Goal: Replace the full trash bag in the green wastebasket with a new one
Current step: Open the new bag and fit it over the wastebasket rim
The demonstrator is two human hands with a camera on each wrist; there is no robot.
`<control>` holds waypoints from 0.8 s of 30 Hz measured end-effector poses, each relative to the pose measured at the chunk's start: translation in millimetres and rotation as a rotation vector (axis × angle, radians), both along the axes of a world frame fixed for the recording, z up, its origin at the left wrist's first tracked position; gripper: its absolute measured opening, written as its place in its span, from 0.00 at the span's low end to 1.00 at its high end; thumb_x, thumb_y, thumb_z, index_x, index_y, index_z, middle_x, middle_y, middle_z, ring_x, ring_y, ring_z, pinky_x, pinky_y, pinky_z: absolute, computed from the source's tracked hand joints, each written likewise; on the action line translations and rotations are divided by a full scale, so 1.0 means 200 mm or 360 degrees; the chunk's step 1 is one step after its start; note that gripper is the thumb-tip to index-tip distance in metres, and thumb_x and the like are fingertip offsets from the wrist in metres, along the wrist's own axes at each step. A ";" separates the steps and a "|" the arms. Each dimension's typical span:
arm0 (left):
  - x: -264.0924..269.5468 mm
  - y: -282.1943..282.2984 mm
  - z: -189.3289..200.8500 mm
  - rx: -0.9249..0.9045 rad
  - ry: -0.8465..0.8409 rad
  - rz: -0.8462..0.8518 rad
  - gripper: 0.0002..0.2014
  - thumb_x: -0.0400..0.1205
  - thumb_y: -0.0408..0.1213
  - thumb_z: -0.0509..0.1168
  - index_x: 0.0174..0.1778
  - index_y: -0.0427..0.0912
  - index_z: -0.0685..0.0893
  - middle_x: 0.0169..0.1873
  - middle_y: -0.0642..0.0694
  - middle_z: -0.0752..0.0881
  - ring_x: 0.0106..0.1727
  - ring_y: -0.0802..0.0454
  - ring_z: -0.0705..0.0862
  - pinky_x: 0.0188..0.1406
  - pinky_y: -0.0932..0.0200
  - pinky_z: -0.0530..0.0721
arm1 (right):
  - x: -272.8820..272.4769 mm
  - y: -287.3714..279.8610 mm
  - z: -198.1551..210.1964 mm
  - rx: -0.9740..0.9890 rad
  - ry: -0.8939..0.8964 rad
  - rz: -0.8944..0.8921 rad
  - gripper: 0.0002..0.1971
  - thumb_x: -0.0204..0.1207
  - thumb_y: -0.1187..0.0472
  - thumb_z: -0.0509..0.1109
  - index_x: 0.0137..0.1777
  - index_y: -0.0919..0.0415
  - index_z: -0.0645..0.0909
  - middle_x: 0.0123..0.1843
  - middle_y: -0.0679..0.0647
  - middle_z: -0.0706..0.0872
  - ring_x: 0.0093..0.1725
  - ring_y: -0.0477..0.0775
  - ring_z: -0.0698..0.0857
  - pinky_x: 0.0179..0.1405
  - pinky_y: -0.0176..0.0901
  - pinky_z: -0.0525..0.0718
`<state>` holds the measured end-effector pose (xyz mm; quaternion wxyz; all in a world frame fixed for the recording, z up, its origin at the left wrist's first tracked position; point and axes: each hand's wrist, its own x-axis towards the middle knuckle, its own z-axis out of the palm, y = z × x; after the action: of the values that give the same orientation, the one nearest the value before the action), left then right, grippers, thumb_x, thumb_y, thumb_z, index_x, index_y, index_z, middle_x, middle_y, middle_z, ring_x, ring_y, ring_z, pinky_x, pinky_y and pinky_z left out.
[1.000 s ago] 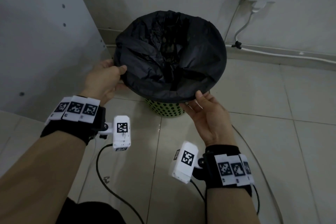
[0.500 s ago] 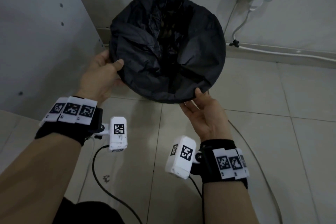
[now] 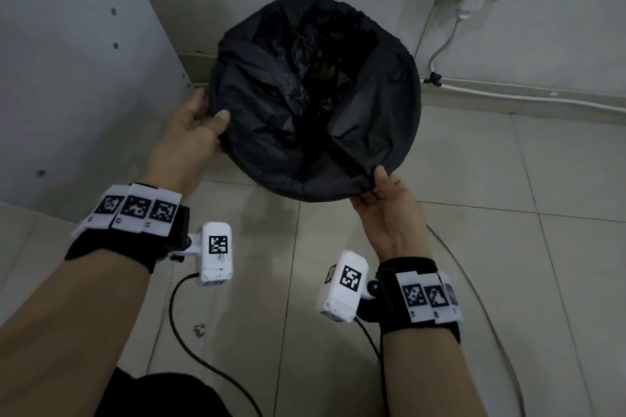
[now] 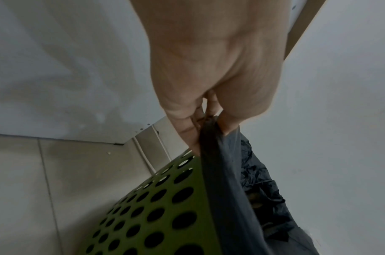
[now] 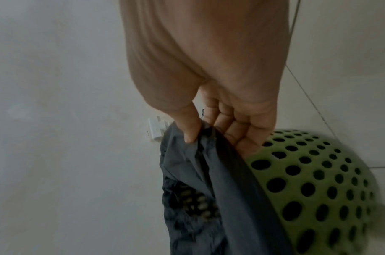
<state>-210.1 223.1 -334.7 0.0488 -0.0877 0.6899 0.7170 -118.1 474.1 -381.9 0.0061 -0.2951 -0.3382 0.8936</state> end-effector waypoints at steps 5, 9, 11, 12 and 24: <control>0.08 0.16 -0.08 0.0170 -0.0312 0.0017 0.10 0.85 0.31 0.66 0.59 0.40 0.74 0.59 0.36 0.84 0.50 0.42 0.88 0.38 0.47 0.92 | 0.05 -0.17 0.00 0.0094 0.0196 -0.0078 0.12 0.85 0.72 0.62 0.62 0.59 0.80 0.62 0.64 0.89 0.63 0.65 0.86 0.68 0.60 0.83; 0.08 0.20 -0.09 0.0341 -0.0395 -0.0028 0.10 0.86 0.27 0.60 0.62 0.39 0.72 0.61 0.30 0.83 0.53 0.36 0.87 0.38 0.45 0.92 | 0.08 -0.19 0.02 0.0081 0.0148 -0.0004 0.16 0.84 0.71 0.65 0.71 0.65 0.76 0.69 0.68 0.85 0.67 0.67 0.86 0.70 0.62 0.83; 0.07 0.20 -0.08 0.0364 -0.0378 -0.0010 0.08 0.86 0.25 0.59 0.59 0.39 0.71 0.54 0.35 0.85 0.50 0.40 0.88 0.36 0.48 0.91 | 0.06 -0.13 0.01 0.0027 0.0047 -0.0101 0.16 0.83 0.67 0.69 0.69 0.67 0.77 0.64 0.69 0.87 0.62 0.66 0.87 0.67 0.62 0.85; 0.07 0.20 -0.08 0.0371 -0.0371 -0.0008 0.08 0.86 0.25 0.59 0.58 0.38 0.71 0.50 0.37 0.85 0.49 0.41 0.88 0.35 0.48 0.91 | 0.05 -0.09 0.02 -0.0018 0.0003 -0.0149 0.18 0.82 0.65 0.70 0.70 0.70 0.78 0.63 0.68 0.88 0.60 0.64 0.88 0.66 0.60 0.86; 0.03 0.20 -0.08 0.0217 -0.0250 -0.0072 0.08 0.86 0.24 0.59 0.45 0.42 0.75 0.40 0.45 0.86 0.39 0.47 0.89 0.34 0.51 0.91 | 0.02 0.00 0.10 -0.0249 -0.0116 -0.0124 0.08 0.82 0.64 0.69 0.59 0.63 0.83 0.49 0.58 0.90 0.51 0.57 0.89 0.62 0.56 0.85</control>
<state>-204.3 262.7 -350.5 0.1247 -0.1246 0.6352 0.7520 -113.7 475.0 -362.8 0.0055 -0.3400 -0.2556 0.9050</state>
